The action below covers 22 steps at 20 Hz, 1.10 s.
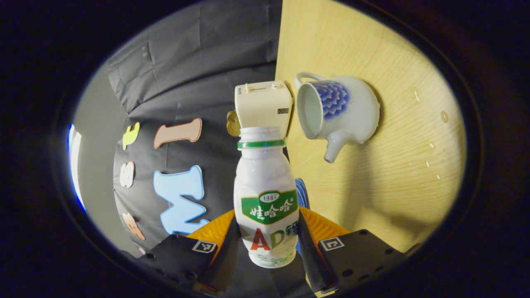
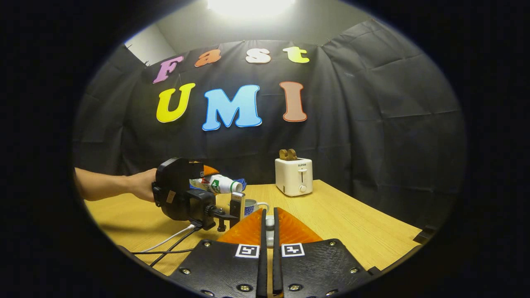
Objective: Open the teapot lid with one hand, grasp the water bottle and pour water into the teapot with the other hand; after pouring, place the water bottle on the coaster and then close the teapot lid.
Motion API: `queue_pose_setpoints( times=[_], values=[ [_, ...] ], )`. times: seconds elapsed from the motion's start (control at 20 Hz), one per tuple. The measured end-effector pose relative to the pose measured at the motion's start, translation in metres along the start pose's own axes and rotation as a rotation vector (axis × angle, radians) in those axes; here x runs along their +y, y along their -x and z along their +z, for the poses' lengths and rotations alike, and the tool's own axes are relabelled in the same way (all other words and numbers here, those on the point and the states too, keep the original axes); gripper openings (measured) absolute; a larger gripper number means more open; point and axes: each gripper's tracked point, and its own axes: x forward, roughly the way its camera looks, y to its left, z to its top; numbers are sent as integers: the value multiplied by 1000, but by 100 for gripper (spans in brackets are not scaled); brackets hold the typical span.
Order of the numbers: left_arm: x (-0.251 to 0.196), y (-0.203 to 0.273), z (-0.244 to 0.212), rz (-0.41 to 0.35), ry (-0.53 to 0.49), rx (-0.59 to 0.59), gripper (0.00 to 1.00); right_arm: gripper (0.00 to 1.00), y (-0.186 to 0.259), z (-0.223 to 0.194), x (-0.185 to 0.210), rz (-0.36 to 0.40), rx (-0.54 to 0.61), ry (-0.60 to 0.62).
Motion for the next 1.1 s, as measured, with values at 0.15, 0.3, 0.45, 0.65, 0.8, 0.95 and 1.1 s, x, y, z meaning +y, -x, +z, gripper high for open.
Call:
queue_pose_setpoints(
  times=[0.15, 0.3, 0.45, 0.65, 0.8, 0.95, 1.1],
  values=[
    [5, 1, -4, 32, 171, -15, 81, 5, -7, 5, 2, 3, -2, 36],
    [8, 1, -12, 52, 381, -15, 81, 5, -18, 11, 6, 22, -7, 56],
    [15, 12, -26, 98, 592, -9, 81, 5, -33, 17, 12, 40, -13, 75],
    [10, -1, -40, 109, 825, 13, 76, 5, -61, 18, 28, 73, -13, 124],
    [1, -11, -48, 117, 916, 68, 81, 5, -87, 19, 41, 95, -11, 146],
    [-11, -18, -63, 144, 1008, 113, 81, 5, -117, 18, 45, 98, 5, 176],
    [-3, -1, -77, 141, 1183, 100, 81, 5, -148, 11, 49, 102, 37, 129]
  ],
)
